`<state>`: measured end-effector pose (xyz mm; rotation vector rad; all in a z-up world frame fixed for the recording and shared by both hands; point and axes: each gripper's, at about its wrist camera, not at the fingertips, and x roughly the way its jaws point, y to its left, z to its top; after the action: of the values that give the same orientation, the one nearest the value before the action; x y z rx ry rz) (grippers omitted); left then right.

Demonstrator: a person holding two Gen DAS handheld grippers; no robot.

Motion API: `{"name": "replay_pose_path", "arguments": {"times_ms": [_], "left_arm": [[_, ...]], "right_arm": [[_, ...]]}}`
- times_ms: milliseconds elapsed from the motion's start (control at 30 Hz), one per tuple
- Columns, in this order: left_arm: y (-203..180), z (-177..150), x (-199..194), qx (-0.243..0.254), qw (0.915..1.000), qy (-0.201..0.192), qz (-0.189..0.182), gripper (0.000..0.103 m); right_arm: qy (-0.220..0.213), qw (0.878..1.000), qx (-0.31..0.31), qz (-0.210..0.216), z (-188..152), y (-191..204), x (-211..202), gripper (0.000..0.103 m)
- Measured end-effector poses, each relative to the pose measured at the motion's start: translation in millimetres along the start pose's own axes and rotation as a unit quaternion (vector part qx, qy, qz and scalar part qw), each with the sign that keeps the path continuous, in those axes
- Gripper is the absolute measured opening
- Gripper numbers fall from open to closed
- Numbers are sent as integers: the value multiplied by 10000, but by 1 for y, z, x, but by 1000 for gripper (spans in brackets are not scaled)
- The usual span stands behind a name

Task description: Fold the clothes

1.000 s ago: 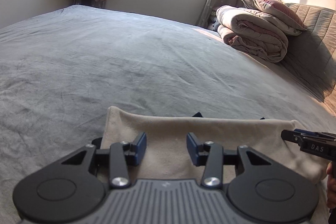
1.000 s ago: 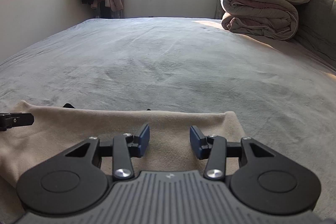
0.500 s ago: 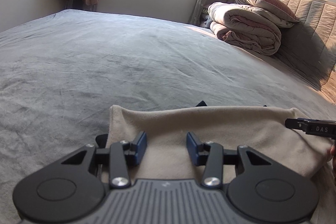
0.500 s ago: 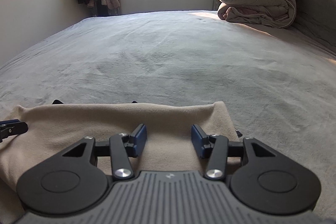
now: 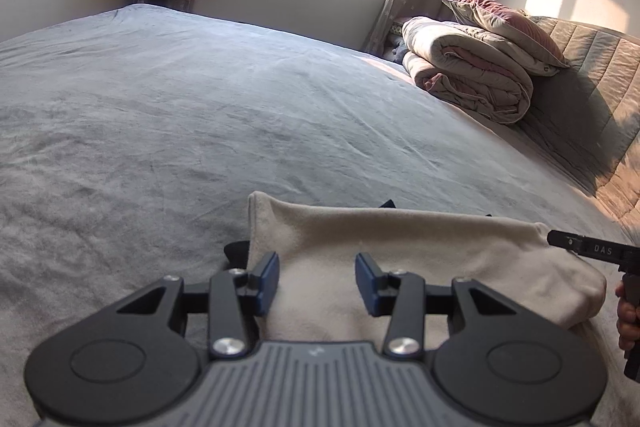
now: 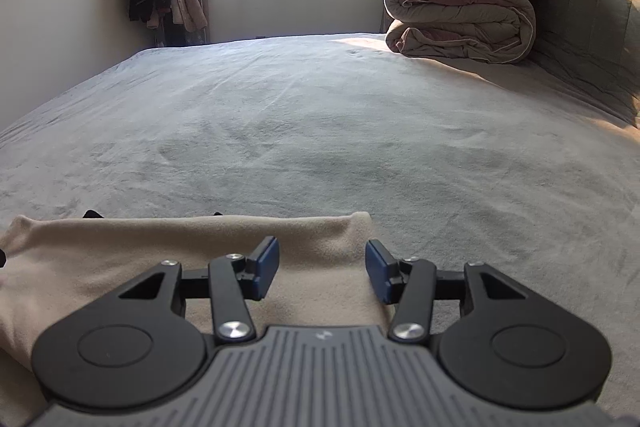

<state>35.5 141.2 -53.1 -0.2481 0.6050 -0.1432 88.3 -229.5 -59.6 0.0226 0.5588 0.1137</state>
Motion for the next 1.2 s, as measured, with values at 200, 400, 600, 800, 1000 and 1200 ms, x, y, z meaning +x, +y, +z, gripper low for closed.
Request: {"name": "replay_pose_path", "arguments": {"times_ms": [200,400,600,800,1000,1200], "left_arm": [[10,6,-14,-355,9993,-44,78,48],[11,6,-12,-542,9983,192,115,48],[36,5,-8,-1418,9876,661,-89,48],[52,3,-1,-2135,9700,1016,-570,49],[48,-9,14,-2392,9592,1365,-637,49],[46,-10,18,-2487,9562,1416,-614,49]], "right_arm": [[-56,9998,-14,171,3,9,-12,53],[-8,9991,-145,386,0,26,-16,53],[16,9979,-307,571,-3,39,-22,53],[3,9959,-369,825,-2,53,-29,53],[83,9916,-447,1207,-4,70,-35,49],[183,9883,-648,1369,-8,83,-35,45]]}}
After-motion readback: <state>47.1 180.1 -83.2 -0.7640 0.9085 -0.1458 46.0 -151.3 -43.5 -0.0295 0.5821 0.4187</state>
